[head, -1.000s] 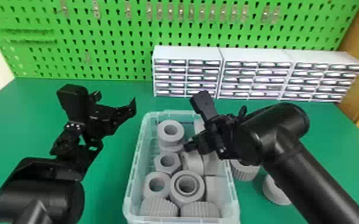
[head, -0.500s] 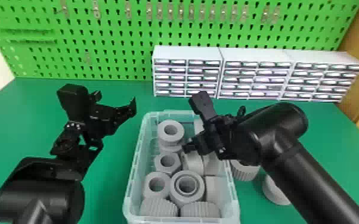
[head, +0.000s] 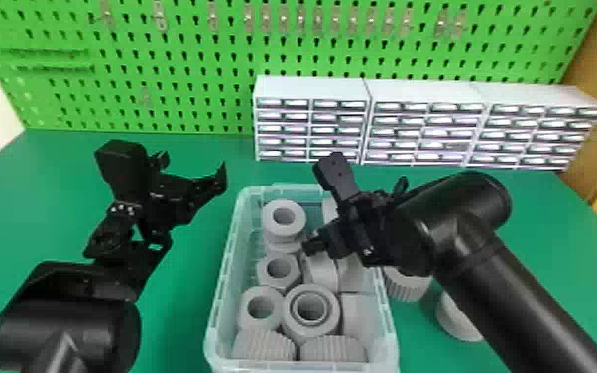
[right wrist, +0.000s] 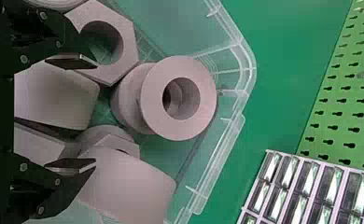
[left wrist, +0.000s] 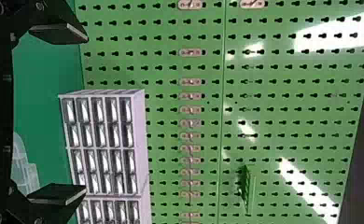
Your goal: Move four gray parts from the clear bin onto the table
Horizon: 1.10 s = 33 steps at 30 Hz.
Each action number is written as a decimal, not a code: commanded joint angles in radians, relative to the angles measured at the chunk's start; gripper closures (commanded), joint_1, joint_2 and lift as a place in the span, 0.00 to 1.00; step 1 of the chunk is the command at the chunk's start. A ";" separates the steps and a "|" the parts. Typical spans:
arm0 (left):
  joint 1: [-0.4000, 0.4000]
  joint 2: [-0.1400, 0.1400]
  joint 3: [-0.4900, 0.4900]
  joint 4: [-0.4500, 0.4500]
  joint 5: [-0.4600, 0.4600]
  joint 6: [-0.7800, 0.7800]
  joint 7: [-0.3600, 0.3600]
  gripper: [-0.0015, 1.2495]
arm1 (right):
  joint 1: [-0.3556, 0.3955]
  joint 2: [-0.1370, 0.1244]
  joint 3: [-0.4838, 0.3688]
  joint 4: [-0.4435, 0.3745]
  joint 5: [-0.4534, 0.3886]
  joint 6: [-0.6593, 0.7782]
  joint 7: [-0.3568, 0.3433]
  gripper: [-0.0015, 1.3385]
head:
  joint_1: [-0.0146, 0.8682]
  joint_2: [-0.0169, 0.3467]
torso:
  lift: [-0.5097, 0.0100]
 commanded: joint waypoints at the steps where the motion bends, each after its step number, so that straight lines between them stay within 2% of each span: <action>1: 0.000 0.000 0.001 0.000 0.000 0.000 0.000 0.12 | 0.001 0.000 0.001 0.000 0.000 0.003 -0.002 0.38 | 0.79 0.12 | 0.89; 7: 0.000 0.000 0.000 0.000 0.002 0.000 0.000 0.12 | 0.001 -0.002 0.001 0.003 -0.003 -0.007 -0.006 0.38 | 0.79 0.12 | 0.89; 10: 0.000 0.000 0.000 0.000 0.002 0.000 0.000 0.12 | -0.008 -0.005 0.007 0.020 -0.052 -0.027 -0.006 0.38 | 0.79 0.12 | 0.89; 15: 0.000 0.000 -0.002 0.000 0.002 0.002 0.000 0.12 | -0.046 -0.002 0.053 0.037 -0.060 -0.033 -0.005 0.38 | 0.79 0.12 | 0.89; 22: -0.002 0.000 -0.005 0.000 0.002 0.002 0.000 0.12 | -0.098 0.021 0.118 0.095 -0.060 -0.057 -0.005 0.38 | 0.79 0.12 | 0.89; 33: -0.002 0.002 -0.005 0.000 0.002 0.003 0.000 0.12 | -0.180 0.063 0.234 0.244 -0.078 -0.163 -0.003 0.38 | 0.79 0.12 | 0.89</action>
